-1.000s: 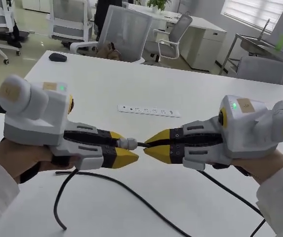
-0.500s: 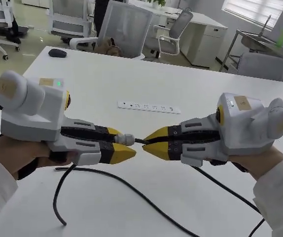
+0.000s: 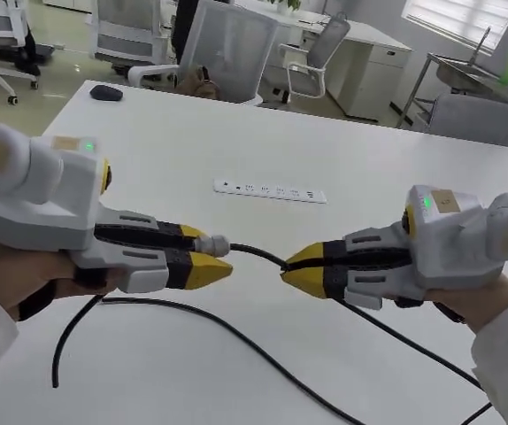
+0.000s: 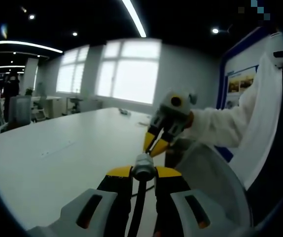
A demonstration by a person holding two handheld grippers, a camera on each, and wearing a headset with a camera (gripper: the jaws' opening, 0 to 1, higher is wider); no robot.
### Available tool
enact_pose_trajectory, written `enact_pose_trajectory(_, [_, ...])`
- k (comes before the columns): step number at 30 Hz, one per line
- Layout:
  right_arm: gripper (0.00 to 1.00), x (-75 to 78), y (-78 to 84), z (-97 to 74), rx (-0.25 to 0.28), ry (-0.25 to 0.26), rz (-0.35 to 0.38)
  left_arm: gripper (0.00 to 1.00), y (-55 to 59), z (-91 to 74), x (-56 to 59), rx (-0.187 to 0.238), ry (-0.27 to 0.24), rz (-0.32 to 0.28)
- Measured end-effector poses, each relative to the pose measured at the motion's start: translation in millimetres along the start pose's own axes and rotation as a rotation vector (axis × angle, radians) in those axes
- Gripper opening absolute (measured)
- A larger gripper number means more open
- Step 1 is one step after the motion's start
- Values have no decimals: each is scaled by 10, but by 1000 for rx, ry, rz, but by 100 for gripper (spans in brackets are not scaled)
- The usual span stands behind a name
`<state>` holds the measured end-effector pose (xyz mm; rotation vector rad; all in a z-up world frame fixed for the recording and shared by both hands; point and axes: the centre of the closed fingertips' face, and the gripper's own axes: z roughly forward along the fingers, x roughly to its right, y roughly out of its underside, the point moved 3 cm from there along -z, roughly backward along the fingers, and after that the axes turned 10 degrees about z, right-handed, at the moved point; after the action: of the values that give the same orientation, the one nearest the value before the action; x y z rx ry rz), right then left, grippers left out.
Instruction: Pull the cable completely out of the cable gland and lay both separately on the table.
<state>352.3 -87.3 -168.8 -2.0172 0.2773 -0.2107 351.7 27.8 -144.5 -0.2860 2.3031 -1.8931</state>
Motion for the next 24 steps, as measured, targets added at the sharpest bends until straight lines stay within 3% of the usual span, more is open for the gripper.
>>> enact_pose_trajectory(7, [3,77,229,-67,-43,20,40,18,-16,-37,-2,5,-3,9])
enact_pose_trajectory(12, [3,93,298,-76,-59,27,53,18,-14,-38,-8,8,-7,5])
enact_pose_trajectory(20, [3,109,253,-90,-64,43,54,18,-30,-39,-22,12,-17,-2])
enact_pose_trajectory(24, [10,118,102,-111,-24,57,45,18,-31,-37,-34,10,-22,-5])
